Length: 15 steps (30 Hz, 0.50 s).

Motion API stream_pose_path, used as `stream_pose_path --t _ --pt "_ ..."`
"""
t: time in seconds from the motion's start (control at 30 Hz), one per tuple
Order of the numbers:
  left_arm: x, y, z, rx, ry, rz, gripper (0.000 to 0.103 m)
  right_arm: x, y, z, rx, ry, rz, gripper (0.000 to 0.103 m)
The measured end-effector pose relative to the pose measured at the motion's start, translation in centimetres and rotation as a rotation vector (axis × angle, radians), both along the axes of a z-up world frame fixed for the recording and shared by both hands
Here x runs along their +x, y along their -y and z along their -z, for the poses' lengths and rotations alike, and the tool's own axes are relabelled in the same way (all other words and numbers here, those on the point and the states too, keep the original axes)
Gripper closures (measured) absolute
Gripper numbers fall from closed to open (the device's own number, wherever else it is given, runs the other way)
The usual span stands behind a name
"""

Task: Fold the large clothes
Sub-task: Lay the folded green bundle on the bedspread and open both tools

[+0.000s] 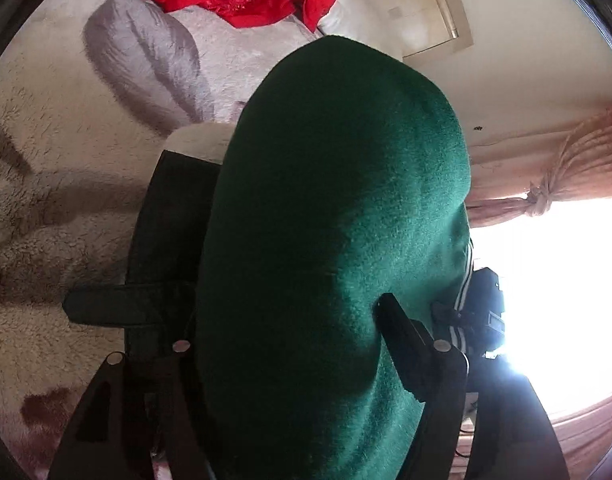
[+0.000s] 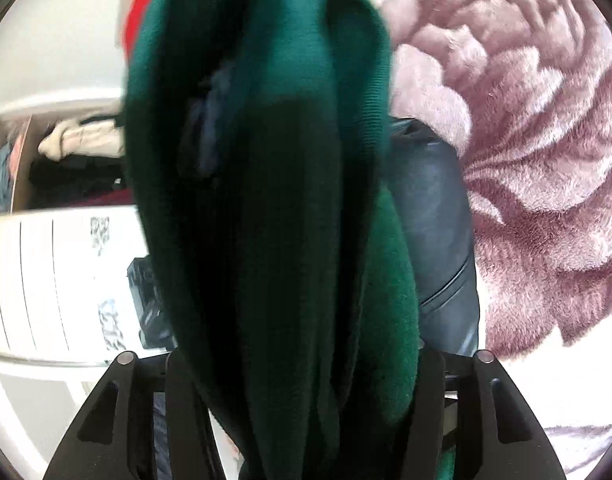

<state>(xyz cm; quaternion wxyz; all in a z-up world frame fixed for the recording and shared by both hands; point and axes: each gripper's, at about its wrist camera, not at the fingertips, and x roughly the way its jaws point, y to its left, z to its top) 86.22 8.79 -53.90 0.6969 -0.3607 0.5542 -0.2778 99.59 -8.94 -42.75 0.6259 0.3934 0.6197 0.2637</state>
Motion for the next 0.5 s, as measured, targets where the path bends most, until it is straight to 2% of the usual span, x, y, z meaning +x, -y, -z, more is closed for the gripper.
stream_pose_path --t 0.07,0.1,0.17,0.23,0.27,0.3,0.37,0.47,0.5 --pt "-0.5 -0.3 -0.9 0.023 -0.026 0.016 0.036 0.6 -0.1 -0.5 -0.034 -0.01 -0.017 0.033" --pt "-0.7 -0.4 -1.4 0.048 -0.039 0.017 0.036 0.6 -0.2 -0.8 -0.055 -0.026 -0.034 0.032" --pt "-0.4 -0.6 -2.5 0.102 -0.048 0.013 0.036 0.5 -0.5 -2.3 -0.153 -0.022 -0.056 0.022" --pt "-1.0 -0.9 -4.6 0.221 -0.013 -0.019 0.034 0.1 -1.1 -4.0 -0.26 0.015 -0.078 0.019" --pt "-1.4 -1.0 -5.3 0.256 0.003 -0.038 0.028 -0.4 -1.6 -5.2 -0.336 0.04 -0.091 0.016" --pt "-1.9 -1.0 -6.1 0.308 0.022 -0.06 0.012 -0.8 -1.8 -5.9 -0.367 0.054 -0.085 0.015" --pt "-3.1 -0.9 -7.8 0.412 0.062 -0.106 0.0 -2.2 -2.5 -7.7 -0.485 0.092 -0.068 0.011" --pt "-6.0 0.5 -10.9 0.641 0.17 -0.169 0.0 -4.7 -2.7 -10.9 -0.704 0.176 -0.035 0.0" --pt "-7.6 1.3 -12.1 0.712 0.217 -0.191 0.0 -6.1 -3.8 -11.5 -0.797 0.214 -0.023 0.0"
